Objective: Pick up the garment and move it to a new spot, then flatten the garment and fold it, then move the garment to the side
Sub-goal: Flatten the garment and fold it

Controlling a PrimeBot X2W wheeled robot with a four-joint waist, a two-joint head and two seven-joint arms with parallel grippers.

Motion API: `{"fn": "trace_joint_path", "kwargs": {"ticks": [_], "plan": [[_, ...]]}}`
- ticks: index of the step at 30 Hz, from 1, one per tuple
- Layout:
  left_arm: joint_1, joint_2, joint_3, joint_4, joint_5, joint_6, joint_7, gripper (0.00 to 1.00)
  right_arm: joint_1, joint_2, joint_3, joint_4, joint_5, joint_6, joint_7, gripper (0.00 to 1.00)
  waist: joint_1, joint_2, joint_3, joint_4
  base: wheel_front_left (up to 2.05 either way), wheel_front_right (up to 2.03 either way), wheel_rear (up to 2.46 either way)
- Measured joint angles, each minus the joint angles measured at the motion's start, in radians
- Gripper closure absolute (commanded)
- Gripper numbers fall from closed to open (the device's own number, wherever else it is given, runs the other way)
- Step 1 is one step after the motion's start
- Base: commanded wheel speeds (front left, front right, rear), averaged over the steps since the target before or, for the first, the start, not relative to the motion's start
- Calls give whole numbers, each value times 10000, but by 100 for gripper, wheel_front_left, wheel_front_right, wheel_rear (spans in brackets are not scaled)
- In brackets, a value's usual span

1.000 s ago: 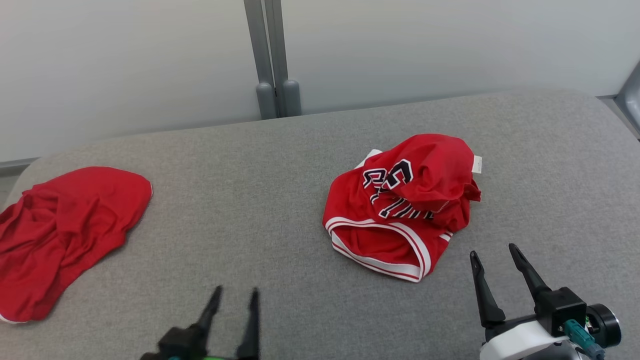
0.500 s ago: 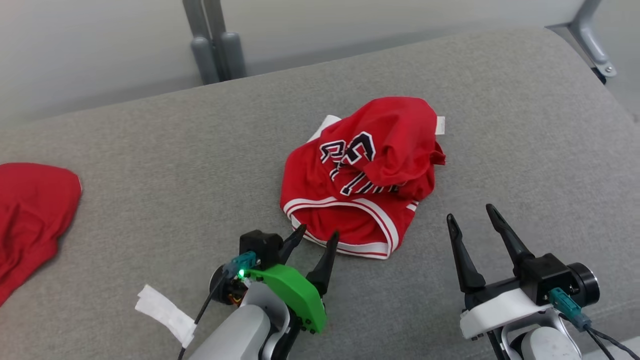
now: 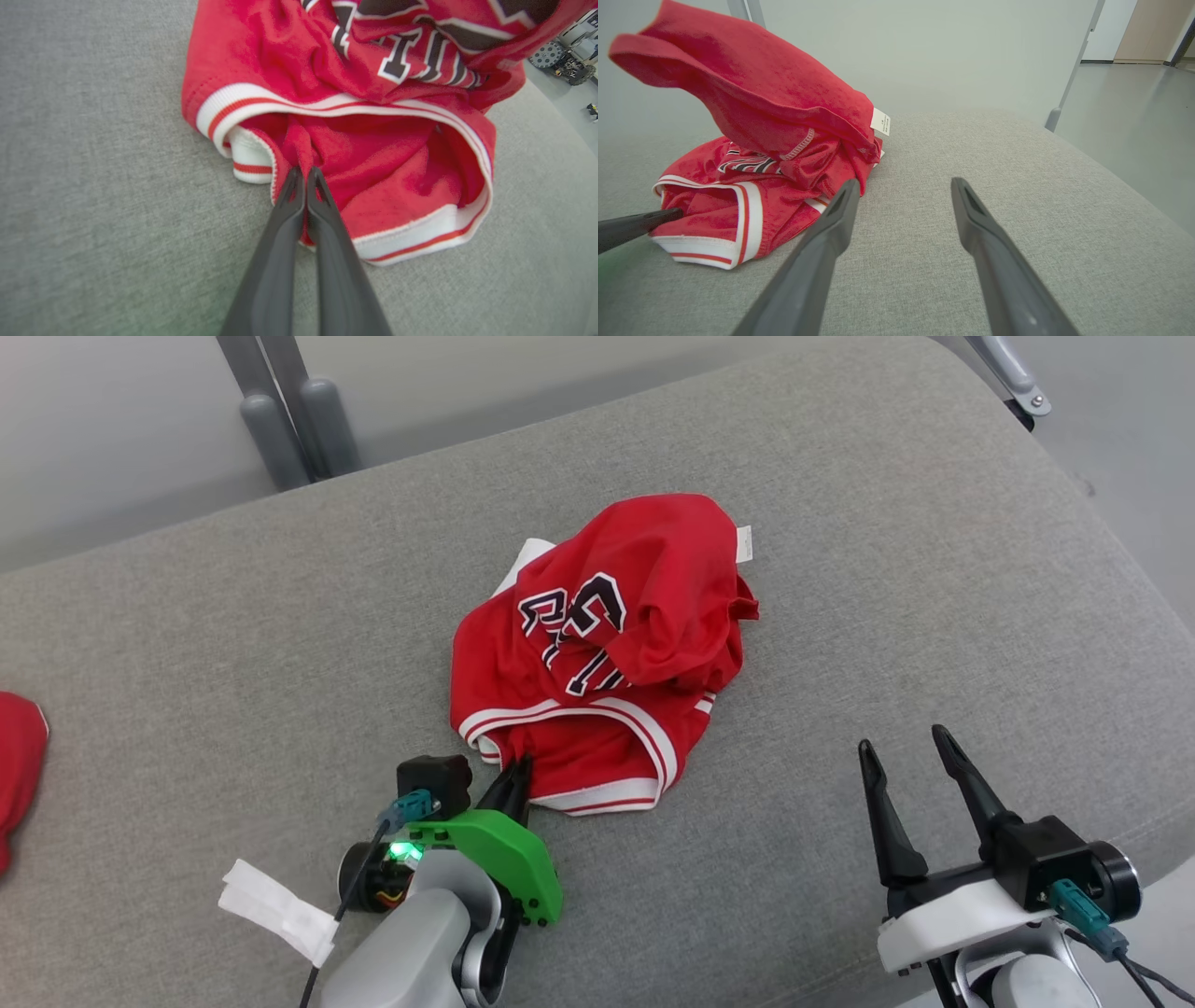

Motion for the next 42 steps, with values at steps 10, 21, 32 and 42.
{"fn": "trace_joint_path", "kwargs": {"ticks": [10,21,32,42], "plan": [[611,1549,1080,-3866,-40,472,-389,100,377,-2,-81,23,111,2,0,0,0,0,-647,673,0,0,0],[153,3072,1325,-9056,617,1741,1225,100,575,-4,-171,92,92,0,0,0,0,0,-1280,1171,0,0,0],[-1463,3081,1229,-10111,863,1822,2220,100,675,0,-169,150,163,0,0,0,0,0,-1506,680,0,0,0],[-1557,2619,1365,-8101,-25,1941,2798,100,708,-8,-138,157,130,0,0,0,0,0,-1500,305,0,0,0]]}}
